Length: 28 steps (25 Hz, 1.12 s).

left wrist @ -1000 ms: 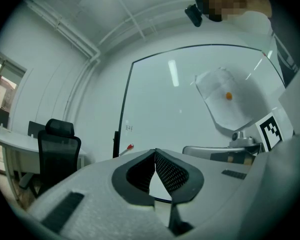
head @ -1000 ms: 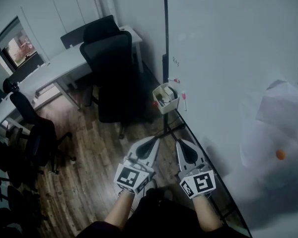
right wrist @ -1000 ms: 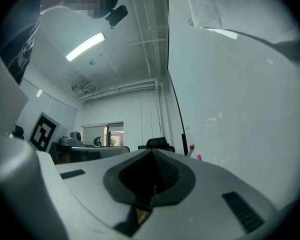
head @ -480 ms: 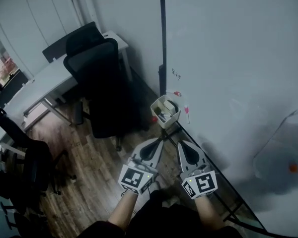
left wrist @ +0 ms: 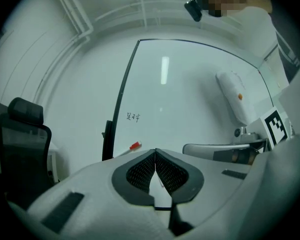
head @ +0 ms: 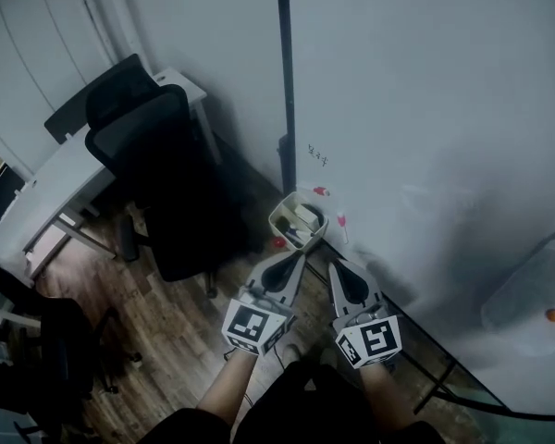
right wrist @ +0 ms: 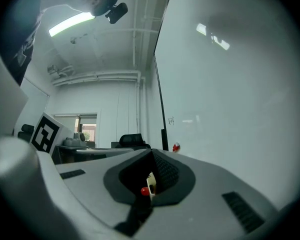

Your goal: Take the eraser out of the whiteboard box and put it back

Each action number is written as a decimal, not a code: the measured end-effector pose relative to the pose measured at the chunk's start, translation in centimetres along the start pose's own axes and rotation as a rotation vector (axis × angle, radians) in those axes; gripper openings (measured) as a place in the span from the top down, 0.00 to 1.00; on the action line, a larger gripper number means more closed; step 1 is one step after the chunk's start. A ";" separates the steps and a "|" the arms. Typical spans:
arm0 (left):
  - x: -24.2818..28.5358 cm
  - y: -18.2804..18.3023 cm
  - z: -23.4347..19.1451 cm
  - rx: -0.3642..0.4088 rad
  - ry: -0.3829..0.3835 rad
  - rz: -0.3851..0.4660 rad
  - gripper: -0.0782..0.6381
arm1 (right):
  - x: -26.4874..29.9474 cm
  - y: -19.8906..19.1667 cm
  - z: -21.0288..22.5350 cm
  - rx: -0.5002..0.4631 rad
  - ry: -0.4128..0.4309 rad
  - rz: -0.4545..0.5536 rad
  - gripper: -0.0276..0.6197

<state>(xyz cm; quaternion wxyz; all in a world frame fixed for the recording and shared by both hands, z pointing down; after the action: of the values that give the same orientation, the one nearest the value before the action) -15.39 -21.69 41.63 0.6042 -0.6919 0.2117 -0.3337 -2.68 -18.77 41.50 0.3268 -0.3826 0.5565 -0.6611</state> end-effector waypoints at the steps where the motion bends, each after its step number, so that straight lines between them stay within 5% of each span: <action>1: 0.3 0.0 -0.1 0.000 -0.004 -0.003 0.88 | 0.1 0.0 0.2 0.003 -0.003 -0.002 0.95; 16: 6.2 -2.5 -3.7 -0.002 0.060 -0.114 0.87 | 3.7 -1.1 2.3 0.031 0.011 -0.017 0.95; 21: 8.7 -3.3 -5.1 -0.012 0.075 -0.176 0.61 | 4.2 -1.9 2.7 0.059 0.002 -0.021 0.95; 28: 11.1 -4.3 -6.3 0.003 0.032 -0.262 0.53 | 4.3 -3.3 3.2 0.080 -0.012 -0.043 0.95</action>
<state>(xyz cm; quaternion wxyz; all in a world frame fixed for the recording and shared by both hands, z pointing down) -12.79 -33.03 48.37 0.5530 -0.7073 0.1285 -0.4211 -2.04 -23.43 45.69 0.3308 -0.3851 0.5191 -0.6877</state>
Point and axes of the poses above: the fingertips, and each gripper's own axes: x forward along the fingers, z to its right, y out of its top, the point moved 6 cm from there along -x, backward along the fingers, and after that the axes turned 12 degrees about -z, right-handed, at the moved point
